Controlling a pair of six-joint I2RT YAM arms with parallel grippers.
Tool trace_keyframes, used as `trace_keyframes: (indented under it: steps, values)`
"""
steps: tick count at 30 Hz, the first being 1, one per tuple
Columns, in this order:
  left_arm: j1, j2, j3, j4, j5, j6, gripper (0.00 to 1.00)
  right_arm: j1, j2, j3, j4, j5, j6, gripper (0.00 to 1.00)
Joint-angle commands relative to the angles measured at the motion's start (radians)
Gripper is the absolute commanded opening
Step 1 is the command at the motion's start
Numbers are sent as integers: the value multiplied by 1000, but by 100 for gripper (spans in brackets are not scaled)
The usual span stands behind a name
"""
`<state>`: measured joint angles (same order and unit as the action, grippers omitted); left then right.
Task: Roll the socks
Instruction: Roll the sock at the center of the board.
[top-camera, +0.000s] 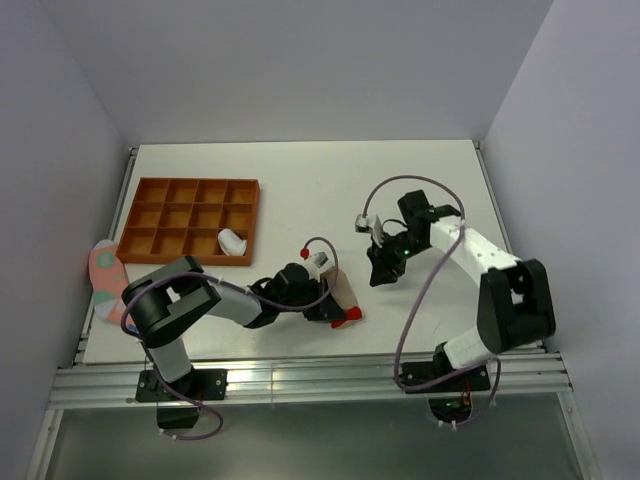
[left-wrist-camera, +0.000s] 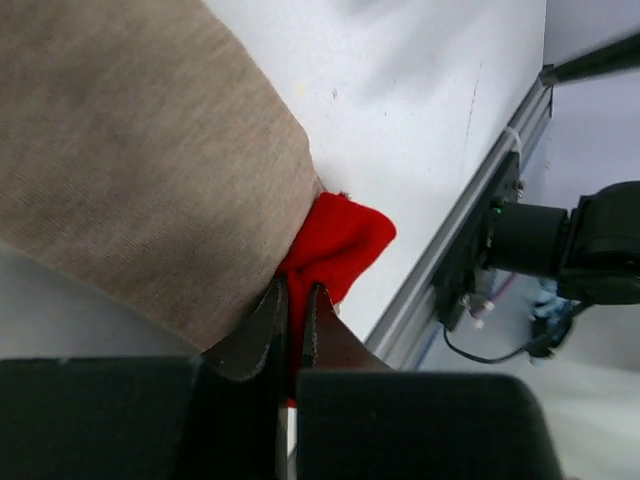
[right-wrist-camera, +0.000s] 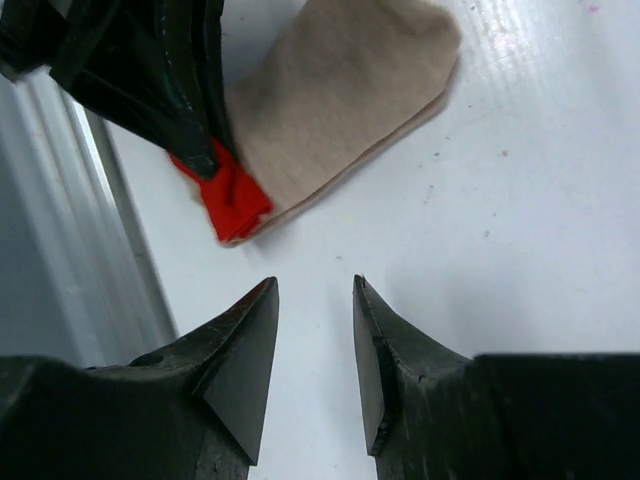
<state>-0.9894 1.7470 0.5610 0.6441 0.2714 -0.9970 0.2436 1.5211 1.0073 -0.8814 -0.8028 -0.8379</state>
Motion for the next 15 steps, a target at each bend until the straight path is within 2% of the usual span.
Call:
trace_keyframes:
  steps: [1, 3, 4, 7, 10, 11, 15]
  values:
    - [17, 74, 8, -357, 191, -41, 0, 42, -123, -109, 189, 100, -38, 44]
    - [37, 88, 22, -382, 244, -86, 0, 68, -192, -169, 225, 122, -64, 44]
    - [56, 95, 45, -464, 299, -101, 0, 133, -269, -243, 275, 157, -81, 45]
    - [63, 103, 91, -544, 298, -85, 0, 181, -349, -320, 335, 207, -87, 46]
    - [77, 121, 137, -623, 345, -81, 0, 293, -441, -396, 403, 244, -75, 48]
    - [86, 127, 170, -700, 348, -74, 0, 330, -459, -409, 412, 249, -72, 49]
    - [101, 166, 224, -782, 367, -32, 0, 390, -516, -418, 395, 243, -73, 51]
